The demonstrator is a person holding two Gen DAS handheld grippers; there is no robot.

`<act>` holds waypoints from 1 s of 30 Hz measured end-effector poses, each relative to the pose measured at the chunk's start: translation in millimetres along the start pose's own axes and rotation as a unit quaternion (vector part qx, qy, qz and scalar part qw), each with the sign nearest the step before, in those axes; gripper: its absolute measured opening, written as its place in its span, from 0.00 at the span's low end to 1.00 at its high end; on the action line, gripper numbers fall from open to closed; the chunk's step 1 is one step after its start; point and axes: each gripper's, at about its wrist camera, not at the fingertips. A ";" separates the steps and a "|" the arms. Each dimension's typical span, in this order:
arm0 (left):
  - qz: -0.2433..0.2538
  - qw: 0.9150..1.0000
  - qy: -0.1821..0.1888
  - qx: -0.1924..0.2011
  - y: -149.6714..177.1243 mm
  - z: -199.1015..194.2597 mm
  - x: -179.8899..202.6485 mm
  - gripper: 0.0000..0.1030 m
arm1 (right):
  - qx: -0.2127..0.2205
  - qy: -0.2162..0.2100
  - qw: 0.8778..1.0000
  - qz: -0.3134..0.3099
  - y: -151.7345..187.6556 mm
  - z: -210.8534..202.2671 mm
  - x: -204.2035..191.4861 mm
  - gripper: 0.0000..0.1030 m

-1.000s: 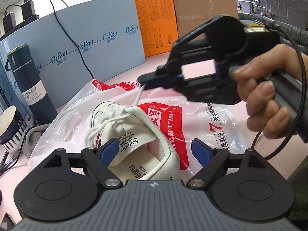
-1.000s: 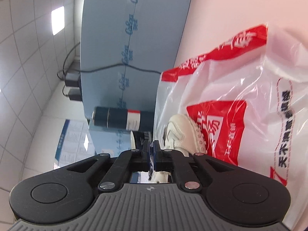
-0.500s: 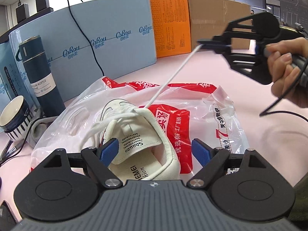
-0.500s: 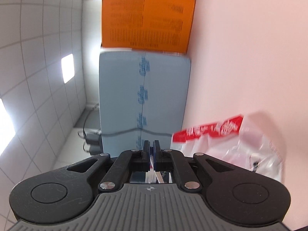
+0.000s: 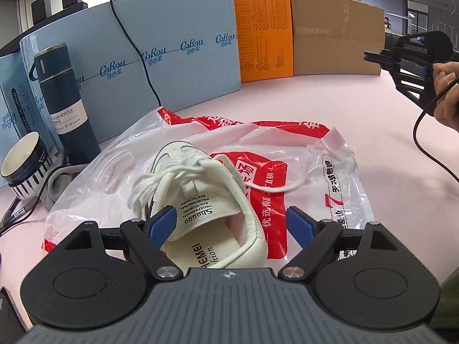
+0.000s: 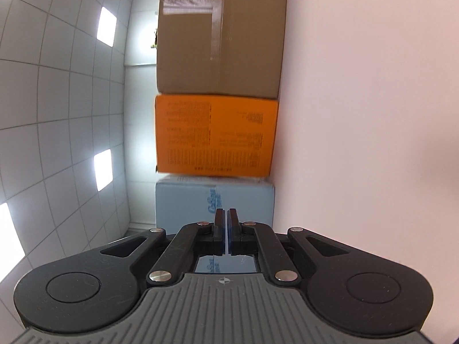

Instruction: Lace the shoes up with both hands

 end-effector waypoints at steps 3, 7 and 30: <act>0.000 1.000 0.001 -0.001 -0.7 -0.3 0.2 0.79 | -0.045 0.010 0.998 -0.039 0.5 4.4 -4.9 0.04; -0.006 1.000 0.007 0.009 -2.2 -4.1 -1.2 0.79 | -0.173 0.024 0.982 -0.064 46.3 33.8 -4.5 0.43; -0.065 0.997 -0.029 0.002 25.0 -40.8 -91.7 0.67 | -0.342 0.102 0.931 -0.072 165.5 95.5 5.4 0.65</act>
Point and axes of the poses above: each gripper's, at about its wrist camera, not at the fingertips, and z roughly the way its jaws point, x to its right, y to its underside, and after that the axes turned 13 degrees about y, right-handed
